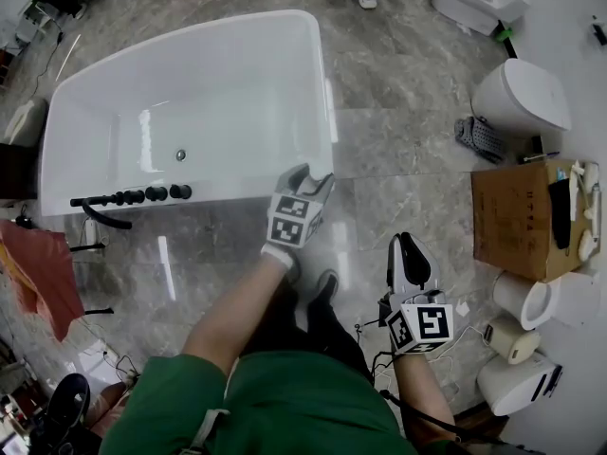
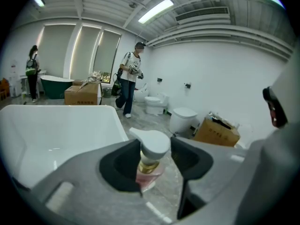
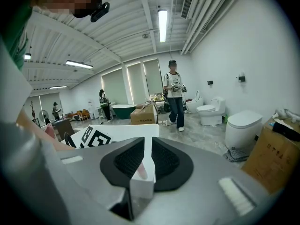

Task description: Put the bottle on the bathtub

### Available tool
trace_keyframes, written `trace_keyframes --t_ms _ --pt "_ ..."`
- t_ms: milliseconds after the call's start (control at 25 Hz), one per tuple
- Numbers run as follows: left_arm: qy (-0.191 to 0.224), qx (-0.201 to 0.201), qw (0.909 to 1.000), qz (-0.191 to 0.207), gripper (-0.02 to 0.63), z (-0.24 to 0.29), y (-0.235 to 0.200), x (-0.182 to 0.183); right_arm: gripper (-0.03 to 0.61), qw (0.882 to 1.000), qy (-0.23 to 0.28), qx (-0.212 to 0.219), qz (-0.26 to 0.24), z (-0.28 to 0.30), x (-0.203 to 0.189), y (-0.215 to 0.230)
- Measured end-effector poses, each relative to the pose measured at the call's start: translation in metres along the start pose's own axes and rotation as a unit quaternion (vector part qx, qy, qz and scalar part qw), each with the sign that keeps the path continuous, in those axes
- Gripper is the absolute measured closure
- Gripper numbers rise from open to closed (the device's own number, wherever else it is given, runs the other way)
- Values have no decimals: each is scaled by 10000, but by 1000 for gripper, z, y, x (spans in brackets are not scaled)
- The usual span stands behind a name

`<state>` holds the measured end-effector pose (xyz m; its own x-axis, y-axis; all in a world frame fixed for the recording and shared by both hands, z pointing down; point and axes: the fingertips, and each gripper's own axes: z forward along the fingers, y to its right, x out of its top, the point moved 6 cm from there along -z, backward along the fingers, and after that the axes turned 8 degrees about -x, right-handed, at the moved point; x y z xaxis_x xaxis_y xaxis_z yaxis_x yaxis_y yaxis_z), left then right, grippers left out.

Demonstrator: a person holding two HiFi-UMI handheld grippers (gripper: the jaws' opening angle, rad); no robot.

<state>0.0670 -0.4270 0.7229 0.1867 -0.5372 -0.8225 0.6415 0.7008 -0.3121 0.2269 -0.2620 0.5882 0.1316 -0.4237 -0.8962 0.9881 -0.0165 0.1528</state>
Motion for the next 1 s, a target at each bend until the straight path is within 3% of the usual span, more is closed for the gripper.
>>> trace_keyframes --t_ms 360,520,680,1000 --pt "44 82 10000 30 368 -26 5 -2 531 9998 201 0 -13 -7 15 -3" --pt "100 132 9993 344 370 -51 15 7 531 9995 308 -24 -8 -12 26 1" --pt "356 243 9965 710 382 -91 22 38 531 9985 539 -61 -70 -16 50 -3" --pt "1145 407 9885 899 417 -173 57 115 529 9941 1061 -30 -239 -41 102 -15"
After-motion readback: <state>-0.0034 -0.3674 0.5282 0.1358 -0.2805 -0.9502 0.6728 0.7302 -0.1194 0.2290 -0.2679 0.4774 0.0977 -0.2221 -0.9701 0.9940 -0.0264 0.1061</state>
